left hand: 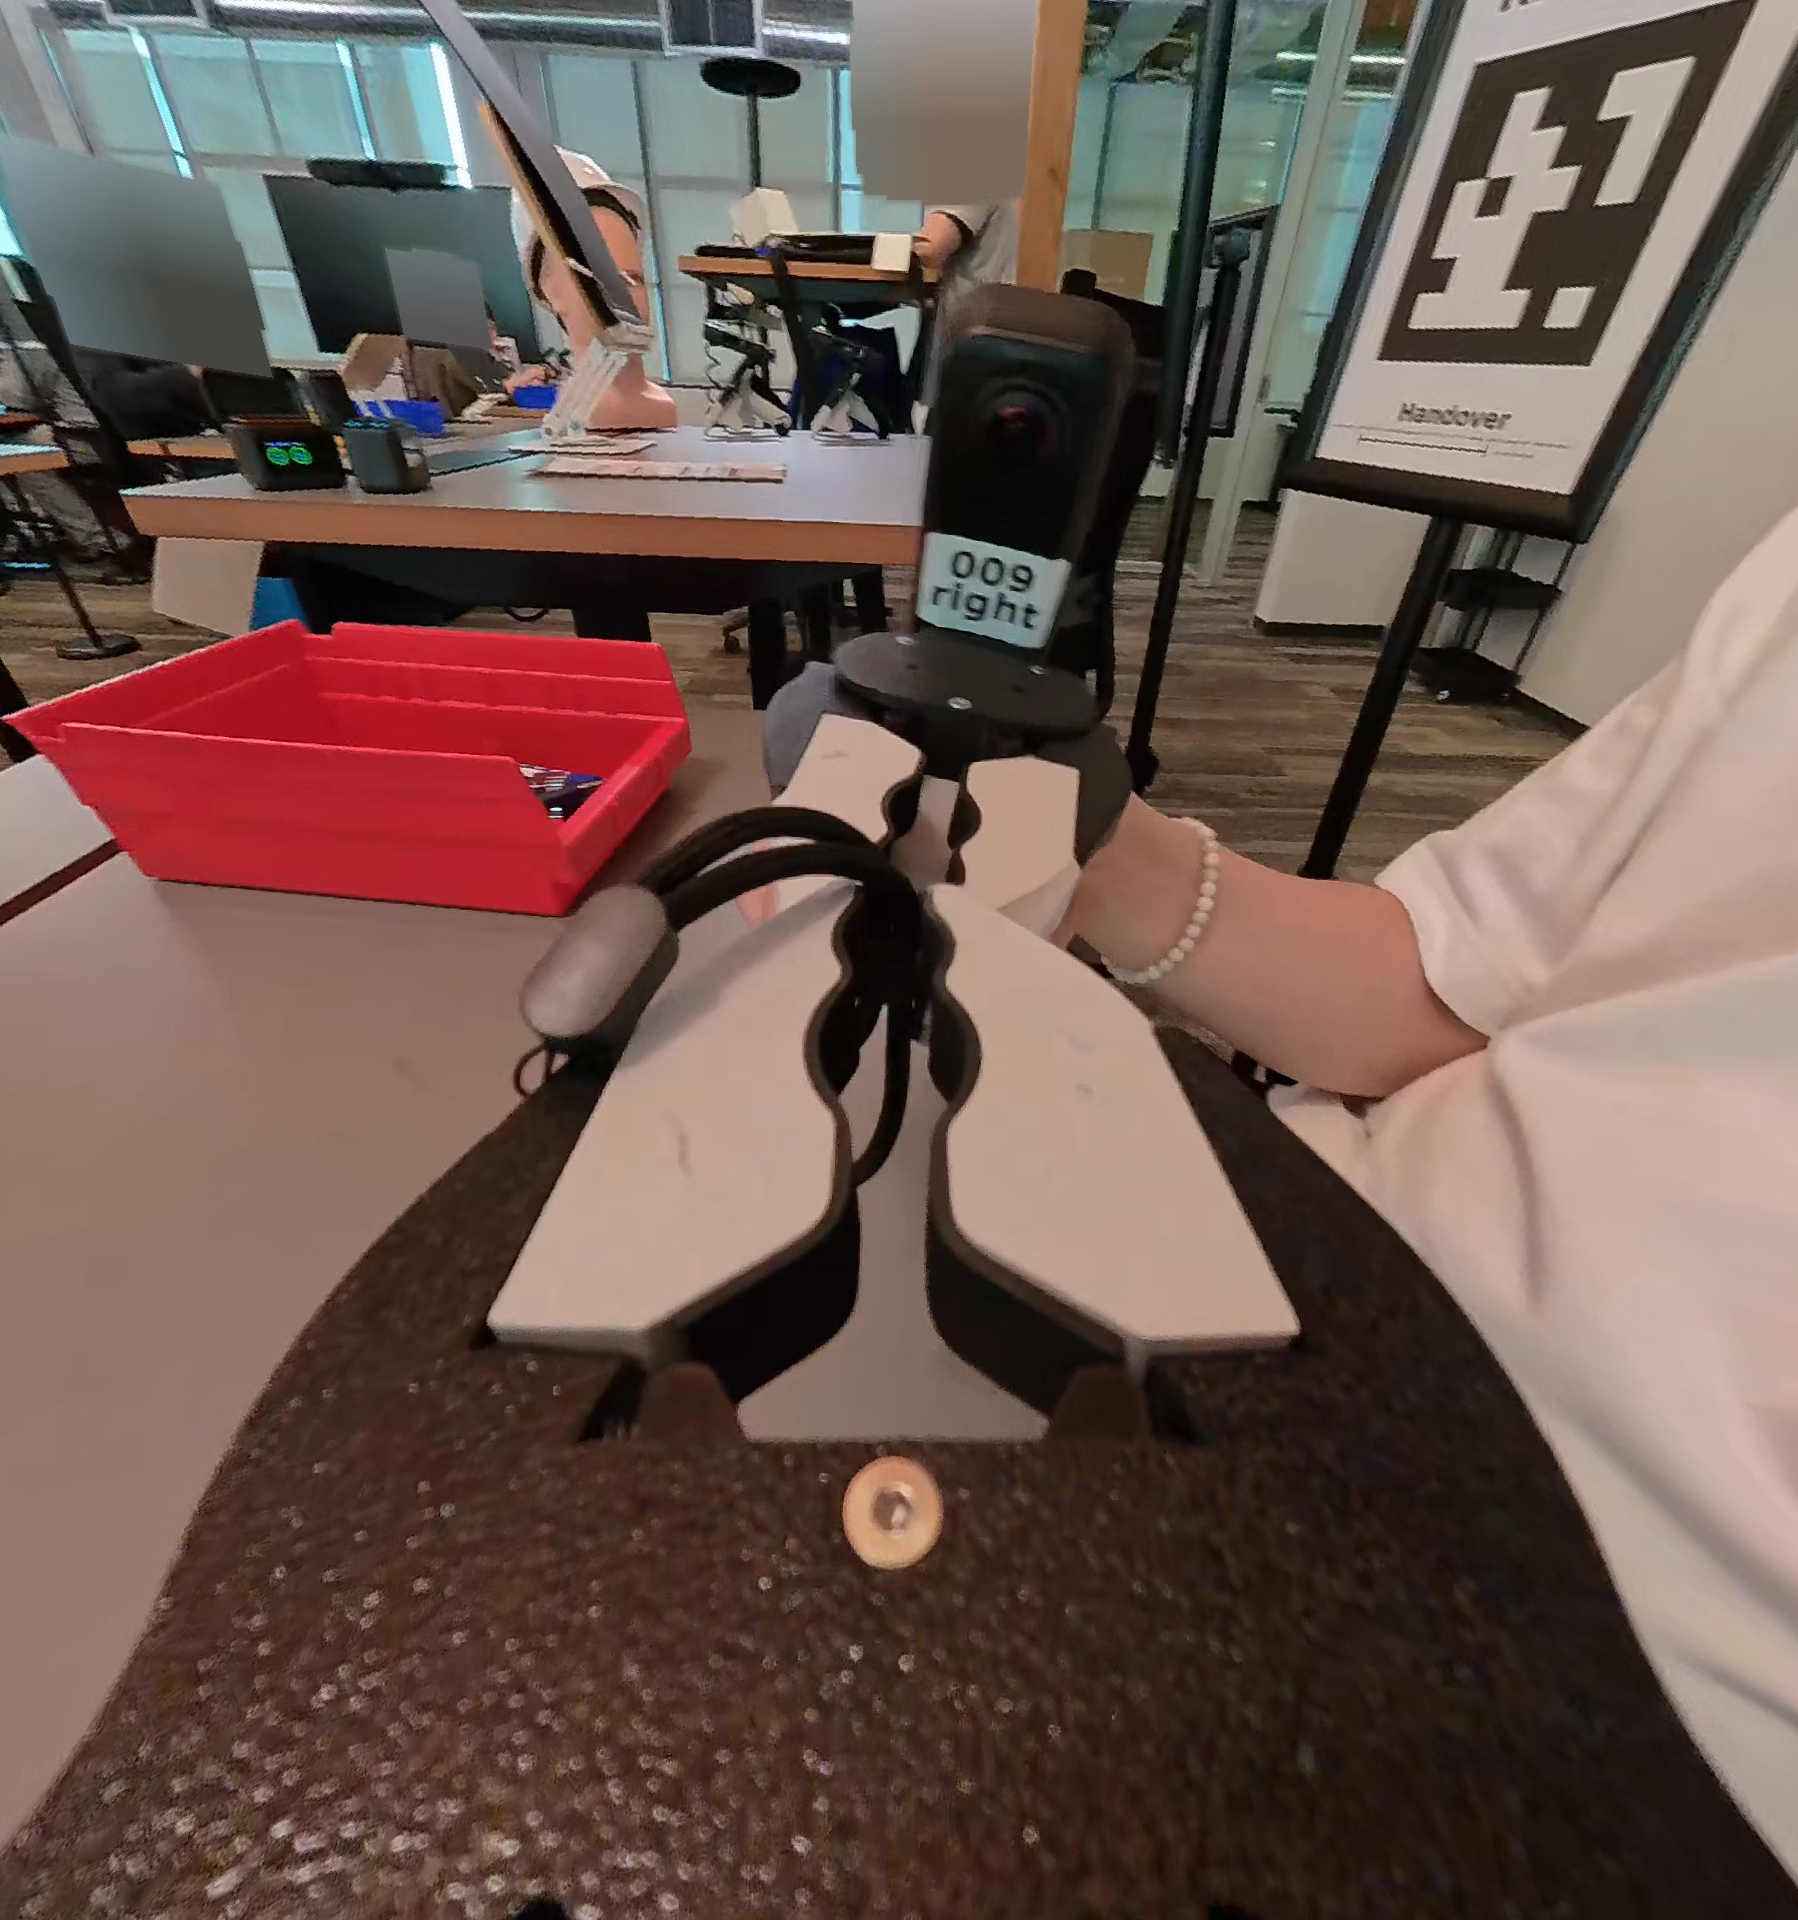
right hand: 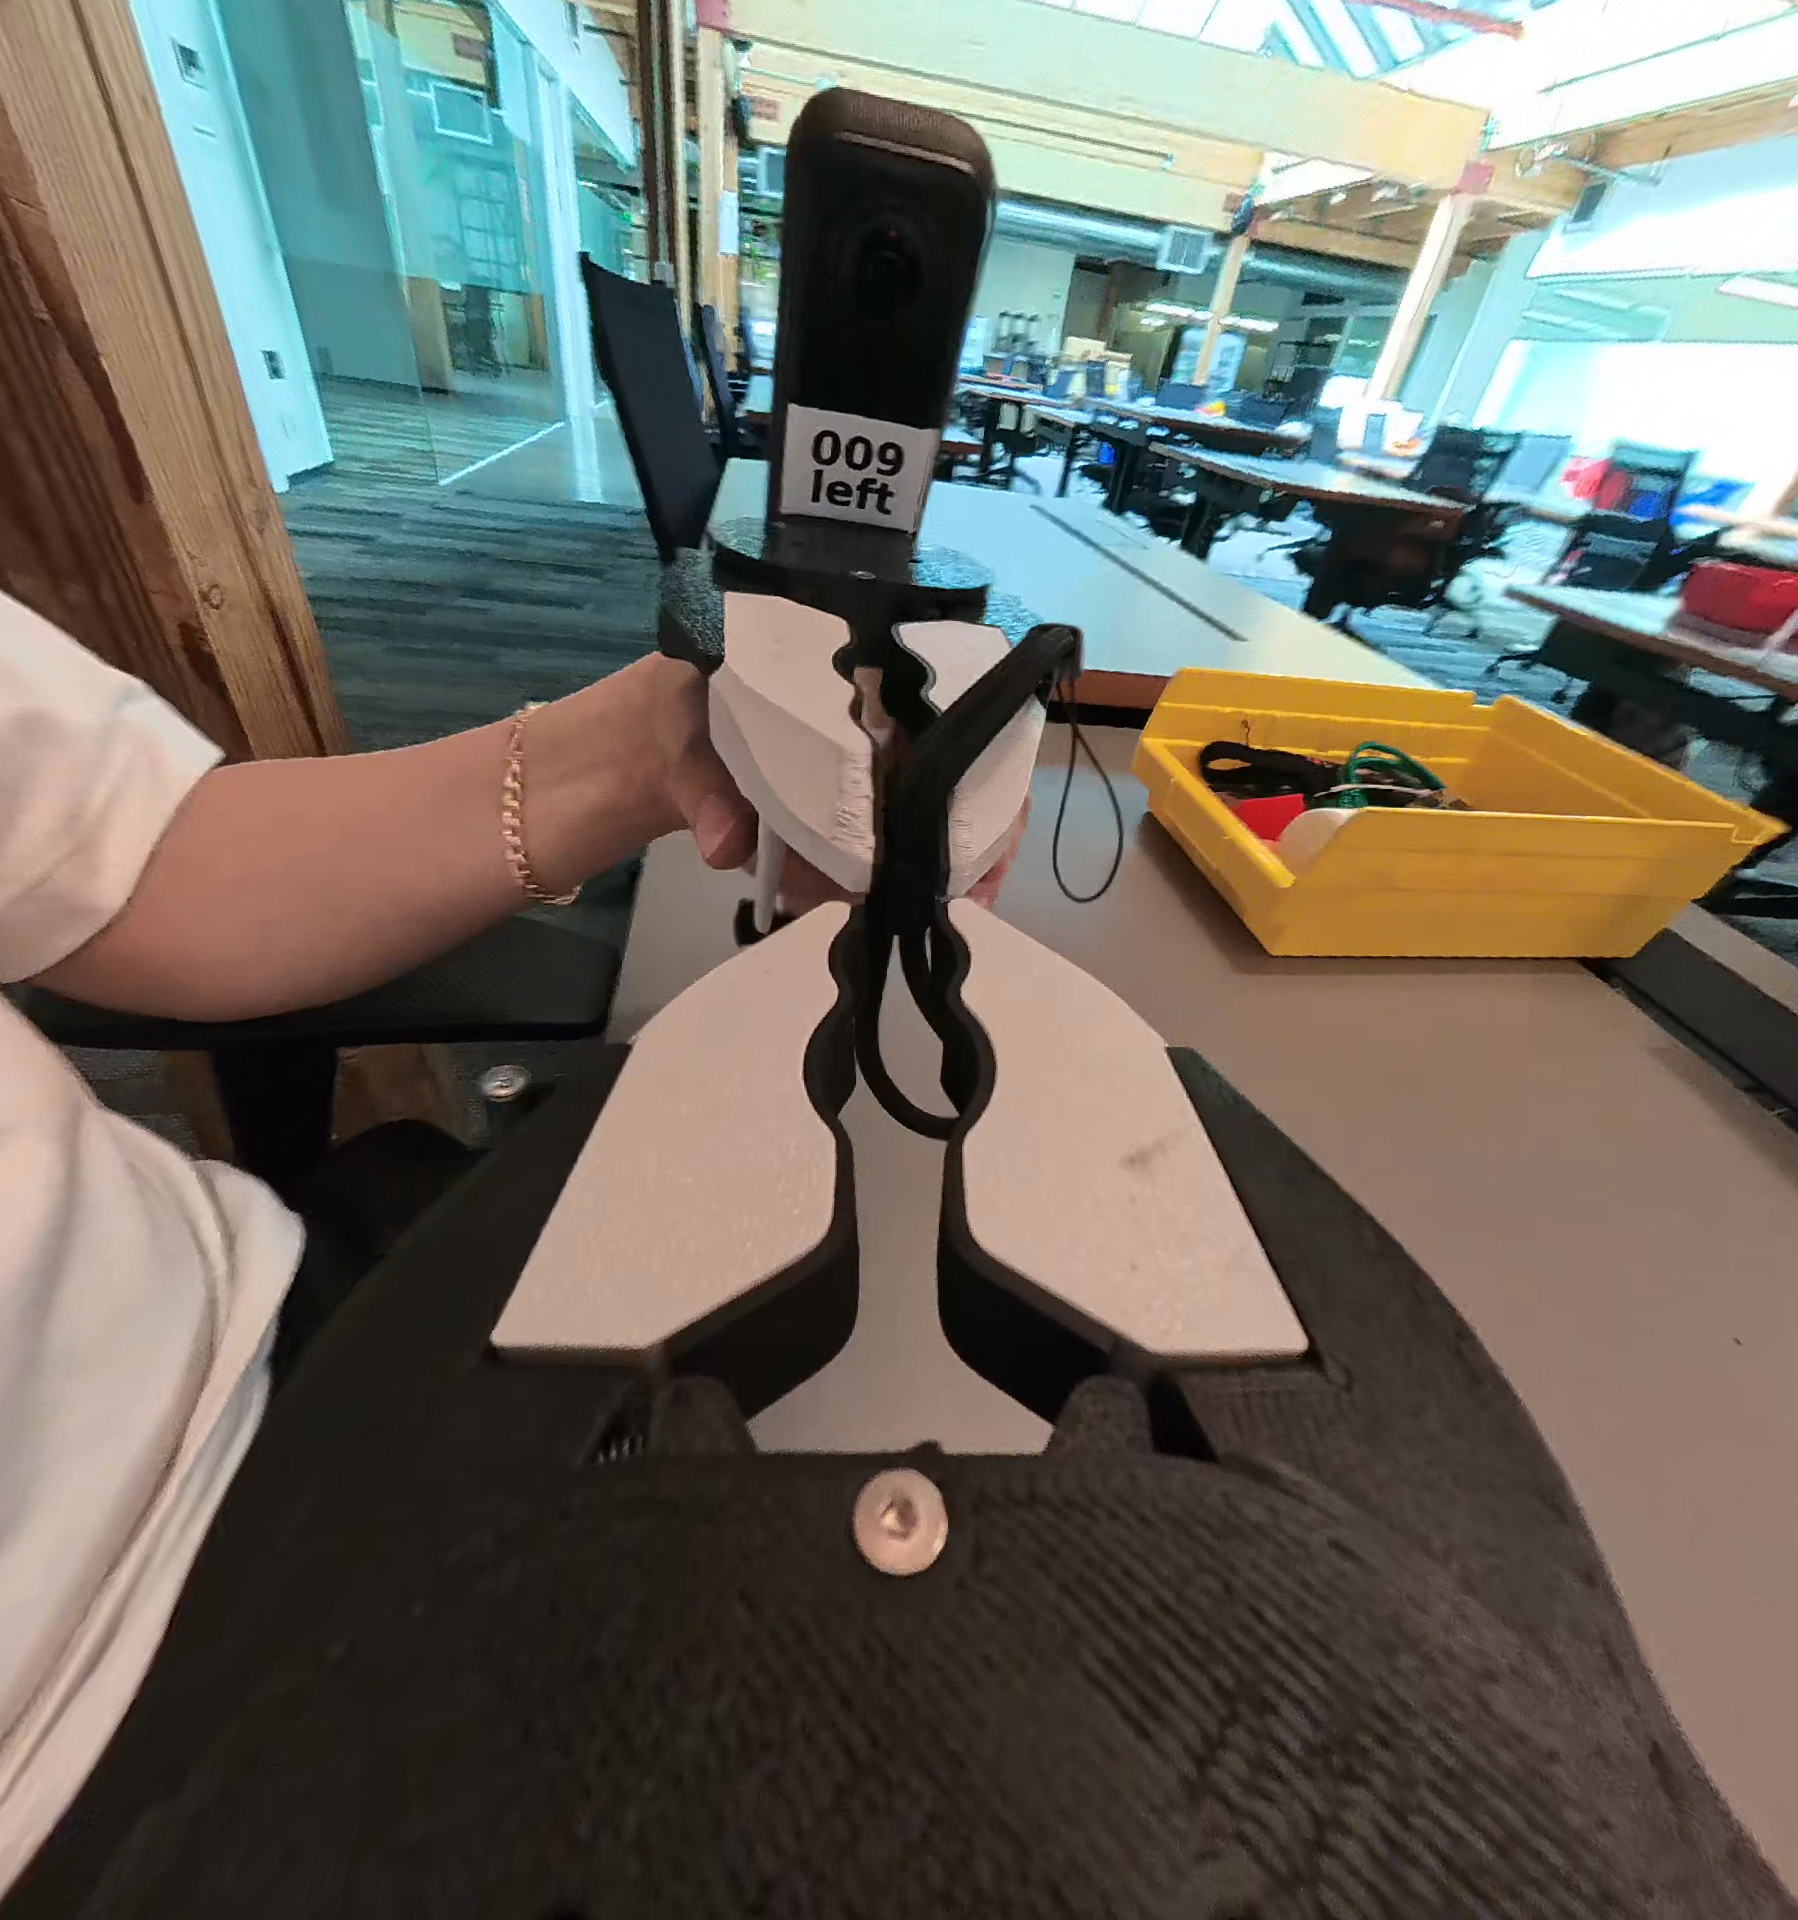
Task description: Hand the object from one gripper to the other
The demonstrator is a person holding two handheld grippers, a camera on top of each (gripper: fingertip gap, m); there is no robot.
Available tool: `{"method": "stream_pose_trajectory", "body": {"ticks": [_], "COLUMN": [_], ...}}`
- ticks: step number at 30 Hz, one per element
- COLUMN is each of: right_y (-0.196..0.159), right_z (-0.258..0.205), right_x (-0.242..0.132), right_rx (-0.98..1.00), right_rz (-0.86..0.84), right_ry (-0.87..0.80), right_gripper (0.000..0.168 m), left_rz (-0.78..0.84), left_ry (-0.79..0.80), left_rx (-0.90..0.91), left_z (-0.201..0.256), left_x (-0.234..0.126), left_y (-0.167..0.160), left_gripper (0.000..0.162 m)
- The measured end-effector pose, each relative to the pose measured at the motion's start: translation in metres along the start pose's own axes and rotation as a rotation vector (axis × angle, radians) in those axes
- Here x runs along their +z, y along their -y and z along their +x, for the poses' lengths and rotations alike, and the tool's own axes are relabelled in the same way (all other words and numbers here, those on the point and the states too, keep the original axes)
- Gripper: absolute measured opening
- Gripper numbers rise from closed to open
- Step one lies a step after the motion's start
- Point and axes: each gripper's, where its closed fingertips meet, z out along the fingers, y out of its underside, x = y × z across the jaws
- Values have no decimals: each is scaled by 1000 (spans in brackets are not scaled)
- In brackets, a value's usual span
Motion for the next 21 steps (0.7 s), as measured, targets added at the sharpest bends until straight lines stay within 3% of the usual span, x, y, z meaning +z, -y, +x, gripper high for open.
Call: {"method": "stream_pose_trajectory", "body": {"ticks": [2, 4, 6, 12, 20, 21], "right_y": [1, 0, -1, 7, 16, 16], "right_z": [8, 20, 26, 28, 34, 38], "right_x": [0, -1, -1, -2, -7, -10], "right_rx": [-61, -124, -146, -149, -124, -134], "right_rz": [9, -1, -18, 27, 67, 53], "right_ry": [-76, -180, -235, -261, -294, -327], "right_gripper": [12, 30, 34, 10, 4, 4], "left_rz": [28, 108, 172, 204, 228, 207], "left_ry": [40, 73, 72, 136, 169, 164], "left_rx": [-14, -71, -127, -121, -120, -143], "left_z": [-7, -13, -15, -22, -26, -27], "left_x": [1, 0, -2, -5, -10, -13], "left_y": [4, 16, 26, 31, 36, 32], "left_gripper": [6, 6, 6, 6, 8, 15]}}
